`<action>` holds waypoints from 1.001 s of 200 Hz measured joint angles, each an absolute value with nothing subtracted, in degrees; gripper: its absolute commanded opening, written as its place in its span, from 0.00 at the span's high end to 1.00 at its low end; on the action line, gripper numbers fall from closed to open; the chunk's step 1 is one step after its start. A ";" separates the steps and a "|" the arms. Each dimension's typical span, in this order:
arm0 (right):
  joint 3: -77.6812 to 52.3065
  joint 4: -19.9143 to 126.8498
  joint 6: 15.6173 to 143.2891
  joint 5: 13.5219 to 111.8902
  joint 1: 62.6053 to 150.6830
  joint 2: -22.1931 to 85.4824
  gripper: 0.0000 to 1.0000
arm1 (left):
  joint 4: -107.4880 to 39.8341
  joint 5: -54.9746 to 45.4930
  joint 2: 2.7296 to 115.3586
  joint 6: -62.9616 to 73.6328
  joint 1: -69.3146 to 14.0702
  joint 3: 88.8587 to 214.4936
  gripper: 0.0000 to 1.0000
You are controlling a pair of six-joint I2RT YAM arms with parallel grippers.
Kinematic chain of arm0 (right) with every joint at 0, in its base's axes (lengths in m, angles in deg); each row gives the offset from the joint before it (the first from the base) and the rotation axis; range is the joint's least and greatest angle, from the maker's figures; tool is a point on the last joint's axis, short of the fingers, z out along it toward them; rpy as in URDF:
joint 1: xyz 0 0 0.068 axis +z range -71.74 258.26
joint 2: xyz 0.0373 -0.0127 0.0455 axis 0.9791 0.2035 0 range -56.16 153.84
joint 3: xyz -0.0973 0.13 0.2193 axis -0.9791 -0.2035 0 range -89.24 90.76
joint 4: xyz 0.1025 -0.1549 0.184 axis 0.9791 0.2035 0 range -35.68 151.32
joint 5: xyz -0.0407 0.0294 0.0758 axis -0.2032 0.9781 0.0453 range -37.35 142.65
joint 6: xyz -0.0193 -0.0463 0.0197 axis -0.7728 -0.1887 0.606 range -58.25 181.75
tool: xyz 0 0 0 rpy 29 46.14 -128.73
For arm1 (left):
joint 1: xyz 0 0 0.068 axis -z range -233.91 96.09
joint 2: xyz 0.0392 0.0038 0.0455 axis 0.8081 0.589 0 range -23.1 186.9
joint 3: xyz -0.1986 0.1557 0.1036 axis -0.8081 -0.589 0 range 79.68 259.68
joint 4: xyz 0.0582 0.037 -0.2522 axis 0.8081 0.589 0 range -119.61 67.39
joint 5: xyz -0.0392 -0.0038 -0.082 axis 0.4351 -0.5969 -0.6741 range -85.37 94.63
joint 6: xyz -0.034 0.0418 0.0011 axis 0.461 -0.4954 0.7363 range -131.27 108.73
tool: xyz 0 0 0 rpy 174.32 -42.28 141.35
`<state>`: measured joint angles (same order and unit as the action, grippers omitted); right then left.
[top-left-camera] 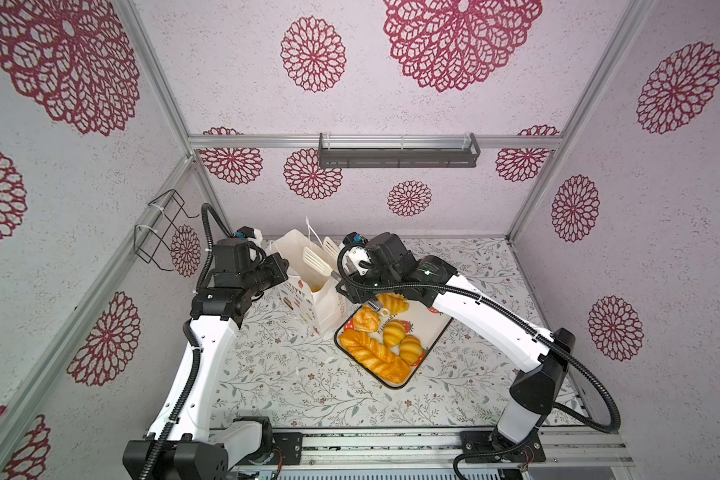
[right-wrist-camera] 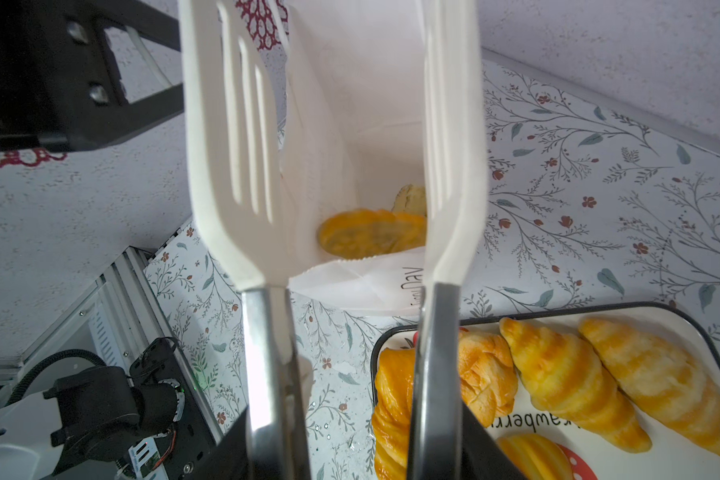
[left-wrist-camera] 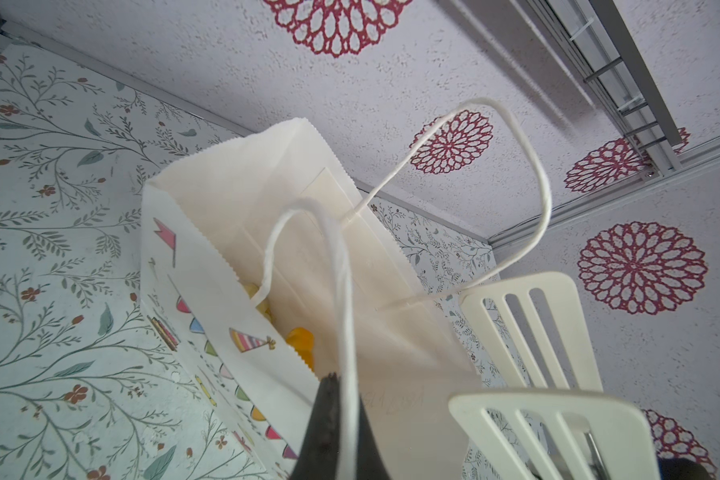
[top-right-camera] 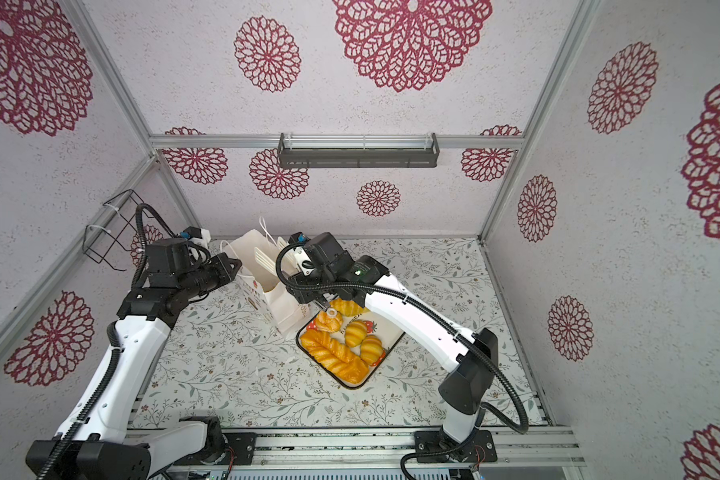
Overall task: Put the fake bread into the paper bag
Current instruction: 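Lower the striped roll into the bag opening and open the tongs, then withdraw the tongs from the bag back over the bread tray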
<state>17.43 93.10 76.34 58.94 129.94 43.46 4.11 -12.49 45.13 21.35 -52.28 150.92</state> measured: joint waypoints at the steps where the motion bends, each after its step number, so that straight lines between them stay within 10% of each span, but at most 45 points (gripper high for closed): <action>1: 17.43 93.13 76.34 58.87 129.94 43.46 0.57 | 4.11 -12.49 45.13 21.33 -52.28 150.92 1.00; 200: -14.70 92.14 80.34 53.93 119.38 16.44 0.58 | 4.17 -11.36 45.96 21.63 -52.28 150.92 1.00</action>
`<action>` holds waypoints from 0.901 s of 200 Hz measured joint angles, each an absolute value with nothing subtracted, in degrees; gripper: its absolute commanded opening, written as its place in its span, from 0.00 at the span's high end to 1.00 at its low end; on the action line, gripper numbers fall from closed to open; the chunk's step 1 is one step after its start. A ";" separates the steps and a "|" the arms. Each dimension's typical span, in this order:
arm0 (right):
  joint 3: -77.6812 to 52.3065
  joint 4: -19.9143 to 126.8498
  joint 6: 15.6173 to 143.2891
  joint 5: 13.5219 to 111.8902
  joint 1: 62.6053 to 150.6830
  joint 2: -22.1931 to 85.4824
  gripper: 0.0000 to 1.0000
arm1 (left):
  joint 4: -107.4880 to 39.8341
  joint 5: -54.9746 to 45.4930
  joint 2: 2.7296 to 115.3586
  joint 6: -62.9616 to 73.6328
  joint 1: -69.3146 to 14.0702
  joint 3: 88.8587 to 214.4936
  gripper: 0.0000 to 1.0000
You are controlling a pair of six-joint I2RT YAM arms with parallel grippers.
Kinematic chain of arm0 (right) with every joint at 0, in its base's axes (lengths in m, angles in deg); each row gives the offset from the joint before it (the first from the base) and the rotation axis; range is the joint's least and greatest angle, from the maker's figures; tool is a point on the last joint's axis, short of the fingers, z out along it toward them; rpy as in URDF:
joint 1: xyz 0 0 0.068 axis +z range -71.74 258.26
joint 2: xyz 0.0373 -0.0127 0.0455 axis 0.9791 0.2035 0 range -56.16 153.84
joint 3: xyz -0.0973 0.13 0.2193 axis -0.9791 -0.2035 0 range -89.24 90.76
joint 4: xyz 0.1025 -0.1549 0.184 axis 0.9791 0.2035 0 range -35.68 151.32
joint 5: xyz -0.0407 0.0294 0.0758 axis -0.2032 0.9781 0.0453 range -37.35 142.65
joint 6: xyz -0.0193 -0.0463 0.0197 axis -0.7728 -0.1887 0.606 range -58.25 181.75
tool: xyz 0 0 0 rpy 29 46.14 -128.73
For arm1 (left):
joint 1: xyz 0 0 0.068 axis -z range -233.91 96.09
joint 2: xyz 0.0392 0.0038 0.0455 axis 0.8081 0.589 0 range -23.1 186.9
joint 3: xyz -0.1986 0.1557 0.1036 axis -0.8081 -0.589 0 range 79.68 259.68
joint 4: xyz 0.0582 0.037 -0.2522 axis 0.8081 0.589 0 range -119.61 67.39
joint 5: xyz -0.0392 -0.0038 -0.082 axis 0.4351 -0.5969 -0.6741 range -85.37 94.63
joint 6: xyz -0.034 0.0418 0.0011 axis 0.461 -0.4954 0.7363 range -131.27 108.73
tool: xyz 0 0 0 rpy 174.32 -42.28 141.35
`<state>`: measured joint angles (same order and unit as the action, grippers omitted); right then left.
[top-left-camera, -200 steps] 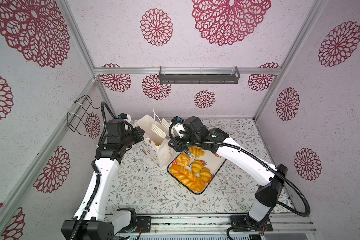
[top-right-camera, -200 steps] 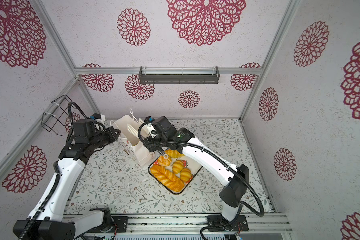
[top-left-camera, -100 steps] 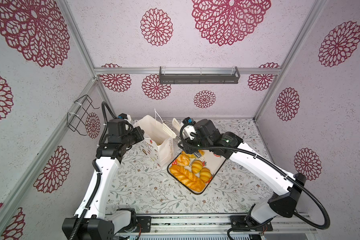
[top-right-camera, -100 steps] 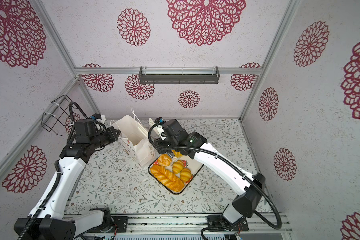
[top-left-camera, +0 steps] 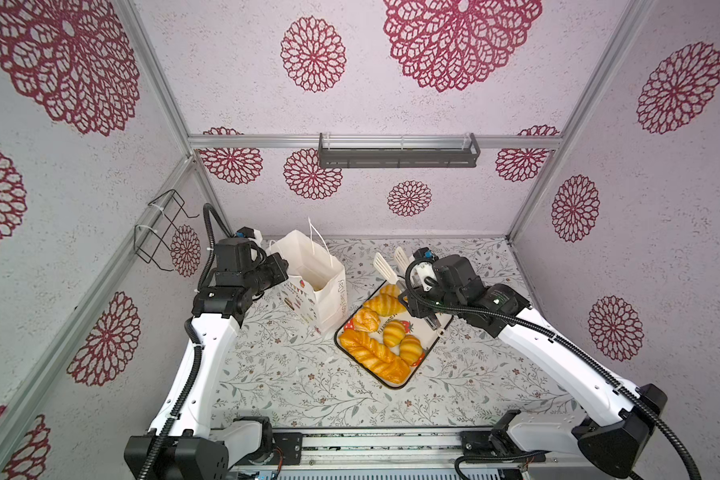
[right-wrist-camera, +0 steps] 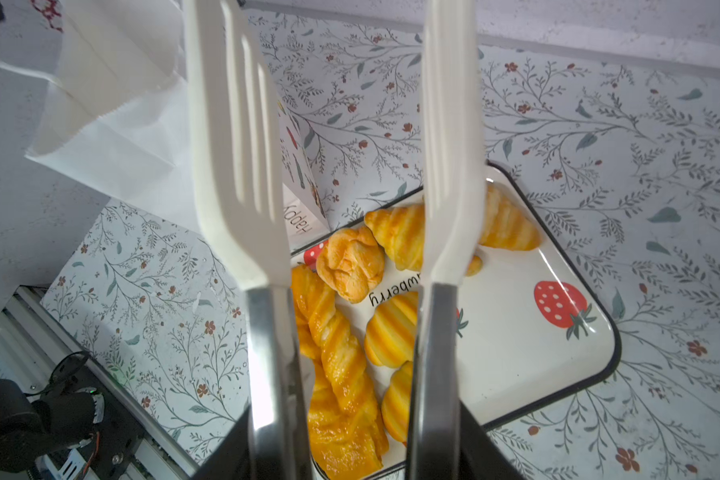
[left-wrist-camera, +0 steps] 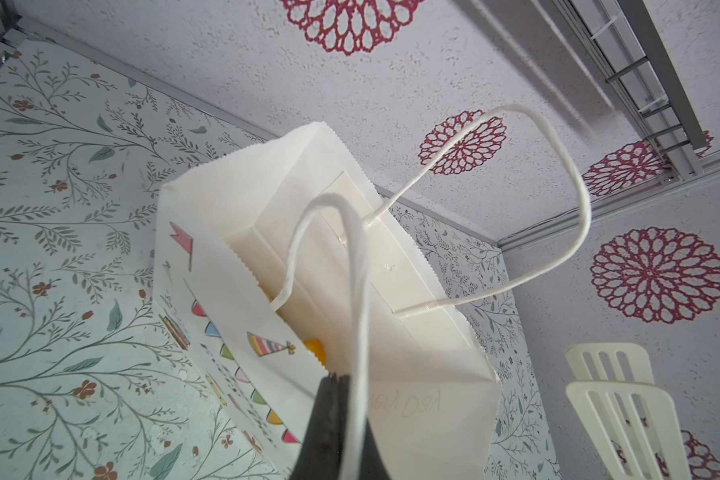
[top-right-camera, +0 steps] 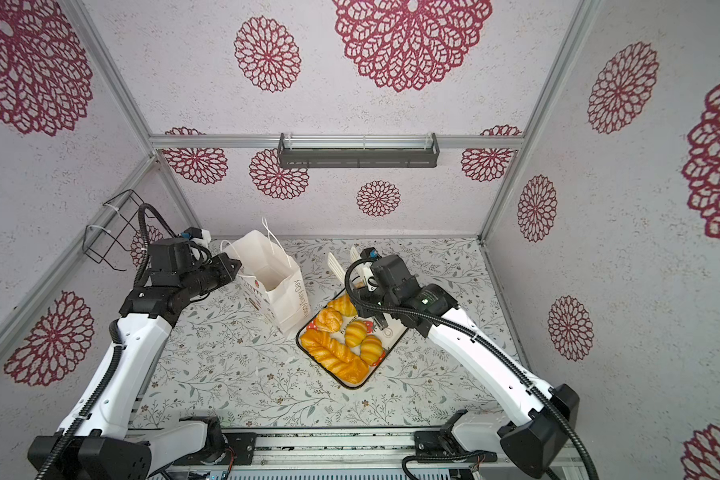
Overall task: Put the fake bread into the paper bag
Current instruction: 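Withdraw the tongs from the bag back over the bread tray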
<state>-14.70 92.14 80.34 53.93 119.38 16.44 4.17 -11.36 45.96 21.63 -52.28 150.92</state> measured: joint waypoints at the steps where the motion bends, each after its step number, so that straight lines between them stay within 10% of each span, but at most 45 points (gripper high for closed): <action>1: -14.96 92.12 80.45 53.93 119.38 16.38 0.58 | 4.17 -11.36 45.96 21.63 -52.28 150.92 1.00; 180: -41.36 95.09 92.95 54.68 119.69 0.35 0.59 | 4.61 -10.86 48.82 22.71 -50.84 151.09 1.00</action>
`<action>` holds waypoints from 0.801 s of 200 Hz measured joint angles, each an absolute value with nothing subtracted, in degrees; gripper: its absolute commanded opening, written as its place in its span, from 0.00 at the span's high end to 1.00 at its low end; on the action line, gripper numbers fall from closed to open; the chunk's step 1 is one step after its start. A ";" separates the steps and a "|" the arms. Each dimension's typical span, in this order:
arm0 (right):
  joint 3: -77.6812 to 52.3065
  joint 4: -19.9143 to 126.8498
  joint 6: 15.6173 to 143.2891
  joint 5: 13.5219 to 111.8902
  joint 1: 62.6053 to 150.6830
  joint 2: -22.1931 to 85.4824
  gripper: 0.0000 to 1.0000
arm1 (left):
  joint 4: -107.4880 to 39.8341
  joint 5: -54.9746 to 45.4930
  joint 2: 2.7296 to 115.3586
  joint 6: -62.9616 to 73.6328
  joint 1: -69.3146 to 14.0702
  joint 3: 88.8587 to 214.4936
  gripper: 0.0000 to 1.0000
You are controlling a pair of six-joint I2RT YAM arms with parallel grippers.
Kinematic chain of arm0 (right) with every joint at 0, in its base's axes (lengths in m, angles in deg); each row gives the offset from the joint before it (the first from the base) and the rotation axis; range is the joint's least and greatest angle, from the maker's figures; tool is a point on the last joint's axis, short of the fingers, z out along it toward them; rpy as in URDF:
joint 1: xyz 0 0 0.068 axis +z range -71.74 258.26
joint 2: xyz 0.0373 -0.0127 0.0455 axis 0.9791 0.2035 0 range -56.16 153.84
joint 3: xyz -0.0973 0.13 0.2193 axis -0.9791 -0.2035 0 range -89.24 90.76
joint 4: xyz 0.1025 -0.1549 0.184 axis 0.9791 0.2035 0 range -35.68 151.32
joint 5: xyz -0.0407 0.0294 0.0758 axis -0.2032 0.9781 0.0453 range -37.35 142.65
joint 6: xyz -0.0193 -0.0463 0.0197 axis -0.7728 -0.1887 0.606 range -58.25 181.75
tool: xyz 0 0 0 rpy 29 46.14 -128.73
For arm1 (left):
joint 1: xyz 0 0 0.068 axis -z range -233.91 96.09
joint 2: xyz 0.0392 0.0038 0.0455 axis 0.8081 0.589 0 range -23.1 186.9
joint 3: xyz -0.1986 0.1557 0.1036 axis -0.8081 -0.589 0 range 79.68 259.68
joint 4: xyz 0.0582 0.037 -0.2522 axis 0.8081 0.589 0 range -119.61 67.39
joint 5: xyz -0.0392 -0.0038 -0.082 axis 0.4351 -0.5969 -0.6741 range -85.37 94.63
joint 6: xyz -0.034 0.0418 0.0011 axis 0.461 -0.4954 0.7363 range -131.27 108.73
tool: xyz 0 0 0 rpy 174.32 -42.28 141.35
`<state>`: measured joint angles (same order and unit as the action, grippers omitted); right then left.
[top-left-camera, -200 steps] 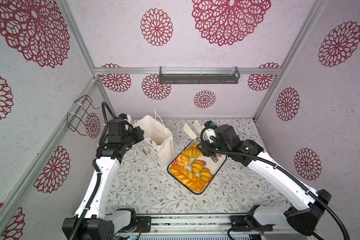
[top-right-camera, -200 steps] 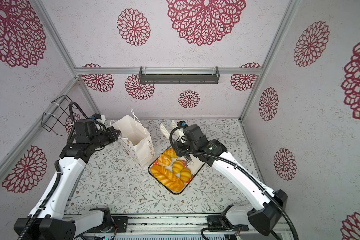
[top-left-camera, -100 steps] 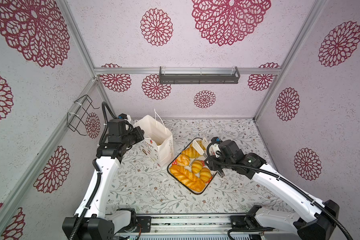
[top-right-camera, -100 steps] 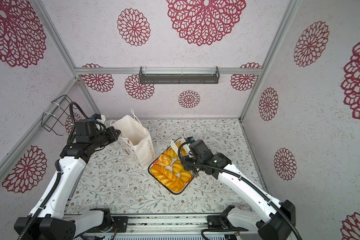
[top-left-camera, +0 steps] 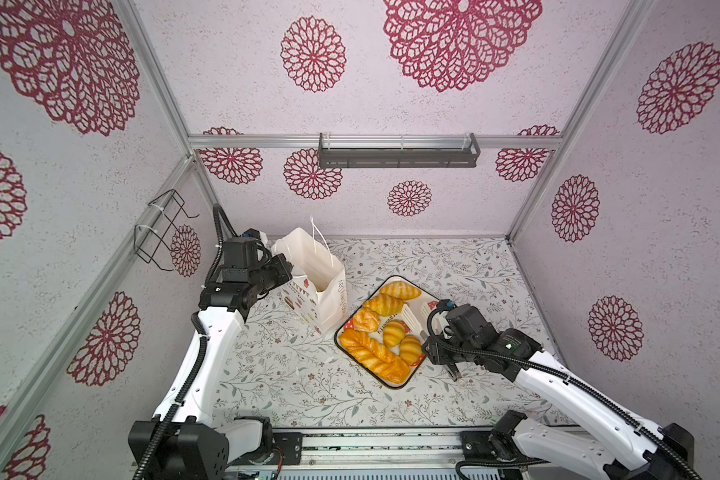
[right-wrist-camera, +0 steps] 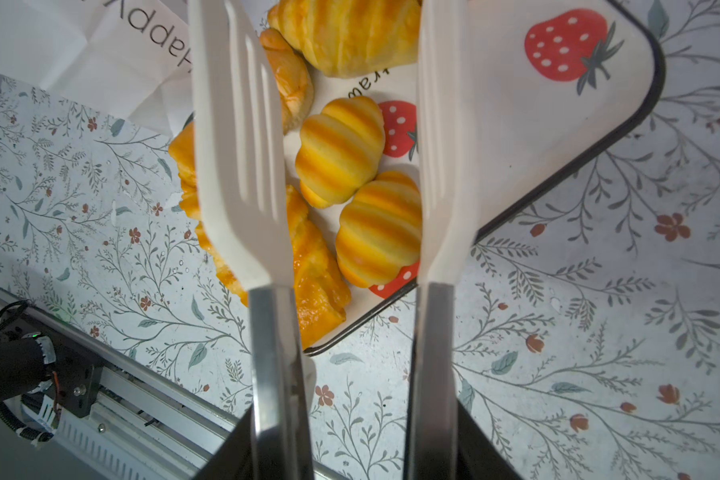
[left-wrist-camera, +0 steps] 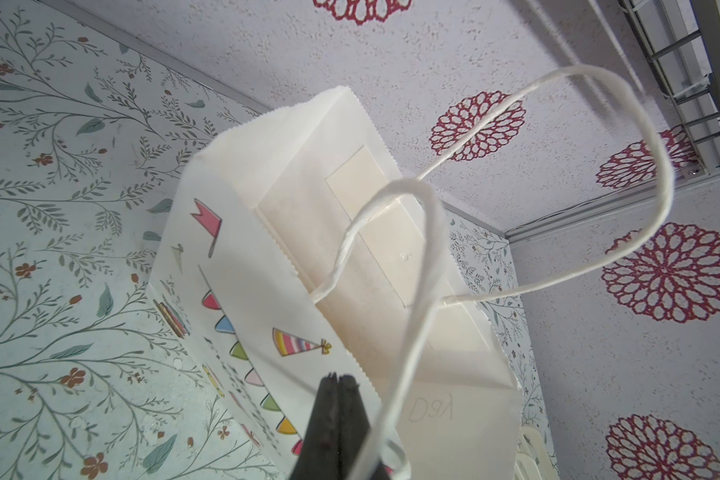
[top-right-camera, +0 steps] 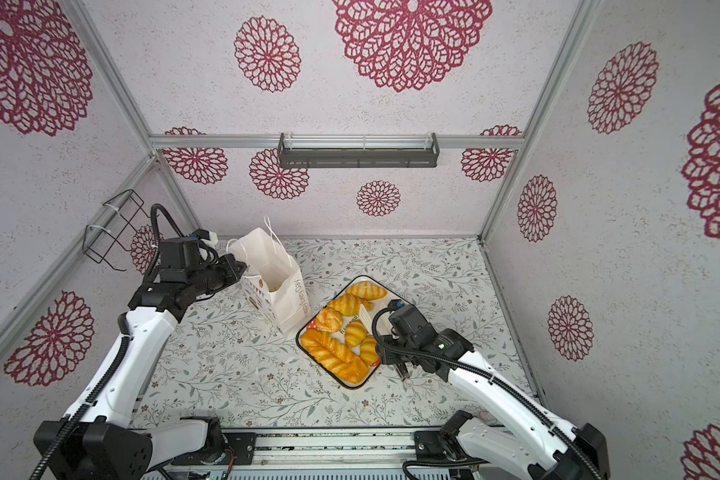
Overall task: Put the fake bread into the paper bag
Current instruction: 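Withdraw the tongs from the bag back over the bread tray, then lower the tongs onto a striped roll on the tray and close them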
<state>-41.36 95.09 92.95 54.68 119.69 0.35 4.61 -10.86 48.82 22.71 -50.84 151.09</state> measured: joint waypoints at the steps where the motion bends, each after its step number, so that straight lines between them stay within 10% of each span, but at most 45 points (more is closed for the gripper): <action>1: -41.54 95.09 93.00 54.72 119.71 0.31 0.59 | 4.63 -10.83 48.84 22.71 -50.78 151.12 1.00; 160: -48.79 96.67 96.93 57.32 121.81 -0.91 0.53 | 5.00 -9.35 50.05 22.66 -49.14 152.69 1.00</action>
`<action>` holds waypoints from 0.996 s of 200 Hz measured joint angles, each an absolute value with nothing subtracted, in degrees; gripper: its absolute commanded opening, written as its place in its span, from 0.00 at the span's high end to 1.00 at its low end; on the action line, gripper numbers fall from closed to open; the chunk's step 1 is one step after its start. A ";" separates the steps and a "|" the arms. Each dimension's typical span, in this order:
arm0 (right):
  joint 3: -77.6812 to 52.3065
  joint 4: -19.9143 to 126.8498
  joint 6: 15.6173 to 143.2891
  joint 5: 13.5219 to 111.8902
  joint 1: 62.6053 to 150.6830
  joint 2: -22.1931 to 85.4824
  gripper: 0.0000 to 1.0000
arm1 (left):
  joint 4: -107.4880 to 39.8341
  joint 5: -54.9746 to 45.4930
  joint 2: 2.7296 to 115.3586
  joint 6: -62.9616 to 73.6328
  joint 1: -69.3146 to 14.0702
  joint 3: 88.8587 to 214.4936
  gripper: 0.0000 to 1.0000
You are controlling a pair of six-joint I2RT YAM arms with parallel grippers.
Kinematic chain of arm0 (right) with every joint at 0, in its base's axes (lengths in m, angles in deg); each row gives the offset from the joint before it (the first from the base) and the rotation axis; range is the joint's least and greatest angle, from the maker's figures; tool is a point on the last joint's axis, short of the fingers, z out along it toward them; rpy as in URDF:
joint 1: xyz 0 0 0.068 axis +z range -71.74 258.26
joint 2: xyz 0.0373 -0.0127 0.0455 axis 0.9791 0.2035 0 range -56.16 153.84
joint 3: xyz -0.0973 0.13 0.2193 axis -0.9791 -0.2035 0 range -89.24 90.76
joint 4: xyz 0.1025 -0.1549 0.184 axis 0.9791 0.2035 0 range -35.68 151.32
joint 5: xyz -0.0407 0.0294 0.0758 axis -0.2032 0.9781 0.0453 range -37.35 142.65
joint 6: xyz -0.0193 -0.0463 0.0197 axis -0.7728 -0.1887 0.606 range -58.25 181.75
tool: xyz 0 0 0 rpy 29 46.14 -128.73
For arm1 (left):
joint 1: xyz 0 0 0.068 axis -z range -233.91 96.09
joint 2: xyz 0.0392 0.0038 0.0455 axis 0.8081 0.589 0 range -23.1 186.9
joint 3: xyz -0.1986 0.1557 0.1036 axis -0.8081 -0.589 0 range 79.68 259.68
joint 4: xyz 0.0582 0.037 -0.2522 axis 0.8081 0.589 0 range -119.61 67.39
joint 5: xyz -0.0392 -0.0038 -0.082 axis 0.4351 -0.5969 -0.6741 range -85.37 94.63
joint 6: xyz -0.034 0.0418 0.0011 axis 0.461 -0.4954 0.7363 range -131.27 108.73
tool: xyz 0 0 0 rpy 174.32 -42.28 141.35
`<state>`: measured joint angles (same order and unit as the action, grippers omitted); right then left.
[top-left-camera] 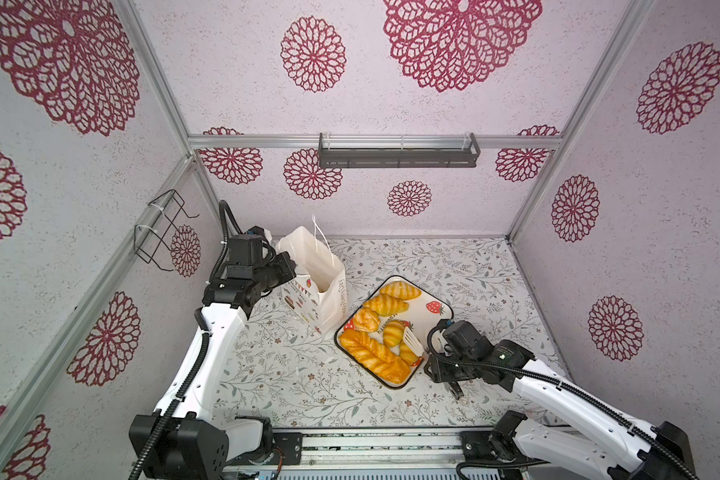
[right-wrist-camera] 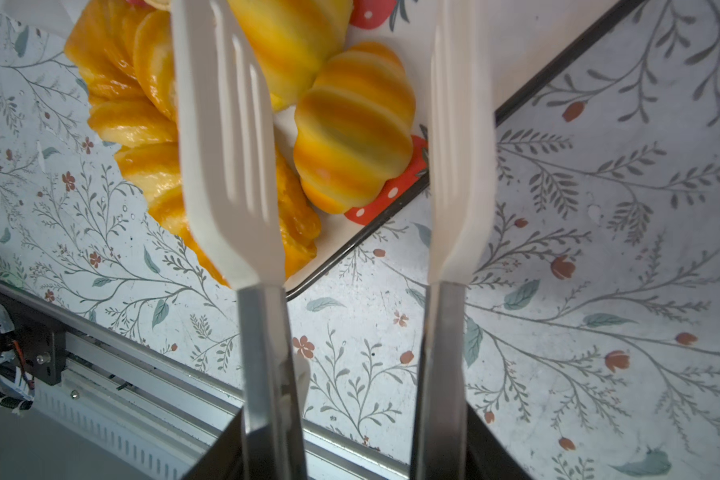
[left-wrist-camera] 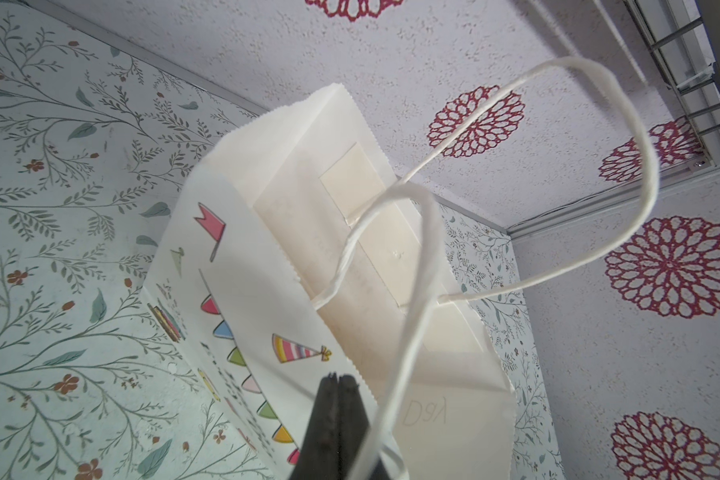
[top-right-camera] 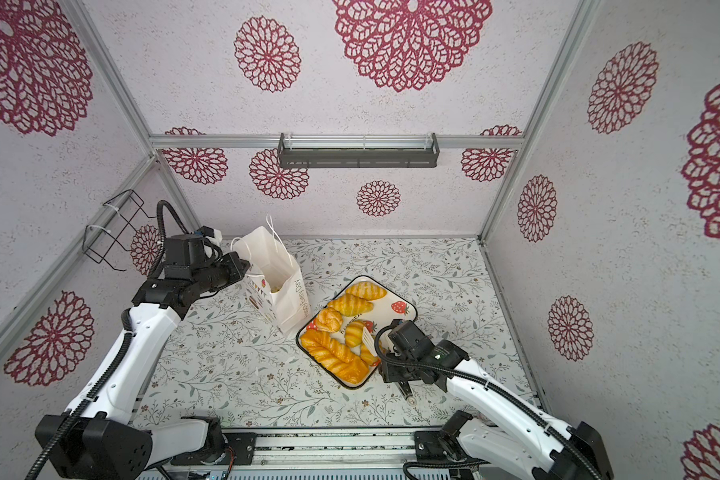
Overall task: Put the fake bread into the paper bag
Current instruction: 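Lower the tongs onto a striped roll on the tray and close them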
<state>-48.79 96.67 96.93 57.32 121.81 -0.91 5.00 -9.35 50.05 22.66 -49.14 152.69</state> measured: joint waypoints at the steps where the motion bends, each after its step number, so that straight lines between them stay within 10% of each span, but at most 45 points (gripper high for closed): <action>1: -48.86 96.69 96.98 57.34 121.83 -0.91 0.53 | 5.00 -9.35 50.05 22.66 -49.14 152.69 1.00; 199: -52.03 91.84 97.81 59.00 123.43 1.97 0.47 | 4.96 -8.98 50.94 22.71 -48.09 152.69 1.00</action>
